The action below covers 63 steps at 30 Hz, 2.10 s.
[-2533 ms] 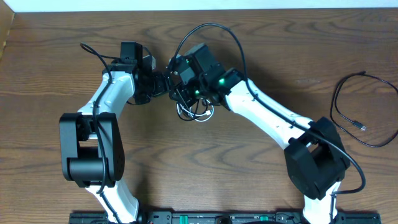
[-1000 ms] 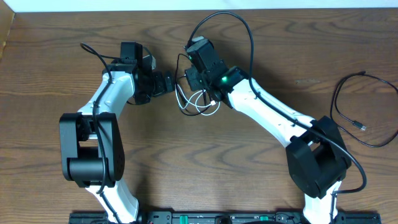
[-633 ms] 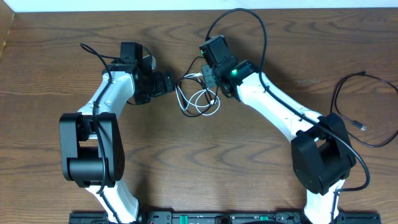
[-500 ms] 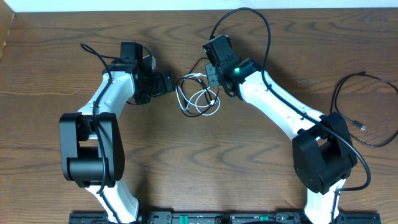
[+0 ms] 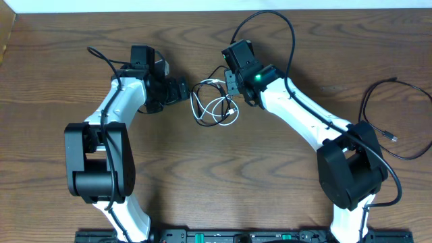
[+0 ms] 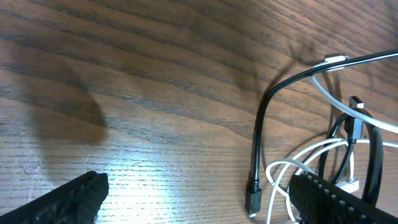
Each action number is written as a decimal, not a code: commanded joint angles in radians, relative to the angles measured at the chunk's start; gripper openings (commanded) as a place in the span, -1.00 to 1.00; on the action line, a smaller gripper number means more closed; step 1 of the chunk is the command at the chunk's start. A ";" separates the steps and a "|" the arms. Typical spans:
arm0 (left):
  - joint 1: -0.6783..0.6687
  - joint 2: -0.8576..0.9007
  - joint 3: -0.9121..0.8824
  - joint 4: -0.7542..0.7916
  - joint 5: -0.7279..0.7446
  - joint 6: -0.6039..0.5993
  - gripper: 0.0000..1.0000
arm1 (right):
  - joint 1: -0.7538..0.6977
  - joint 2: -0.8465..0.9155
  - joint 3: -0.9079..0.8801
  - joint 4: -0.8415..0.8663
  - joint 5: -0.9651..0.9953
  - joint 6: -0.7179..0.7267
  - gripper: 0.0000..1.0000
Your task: Untangle cables
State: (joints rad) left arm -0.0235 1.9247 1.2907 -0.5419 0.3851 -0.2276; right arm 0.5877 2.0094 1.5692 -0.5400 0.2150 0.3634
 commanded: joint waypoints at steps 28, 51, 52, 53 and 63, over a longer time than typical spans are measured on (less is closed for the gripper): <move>0.117 -0.001 -0.006 -0.056 0.655 0.303 -0.10 | -0.006 0.007 -0.020 -0.026 -0.011 0.006 0.39; 0.043 -0.001 -0.006 -0.042 0.468 0.296 -0.36 | -0.005 0.007 -0.020 -0.021 -0.011 0.007 0.40; 0.043 -0.001 -0.006 -0.038 0.445 0.285 -0.36 | -0.005 0.007 -0.020 -0.021 -0.011 0.006 0.39; 0.043 -0.001 -0.006 -0.033 0.410 0.257 -0.35 | -0.005 0.007 -0.020 -0.021 -0.012 0.007 0.40; 0.039 -0.001 -0.006 -0.029 0.291 0.140 -0.35 | -0.003 0.007 -0.020 -0.011 -0.046 0.007 0.41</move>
State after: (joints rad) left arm 0.0200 1.9247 1.2896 -0.5716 0.7101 -0.0555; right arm 0.5873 2.0094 1.5600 -0.5556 0.1772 0.3637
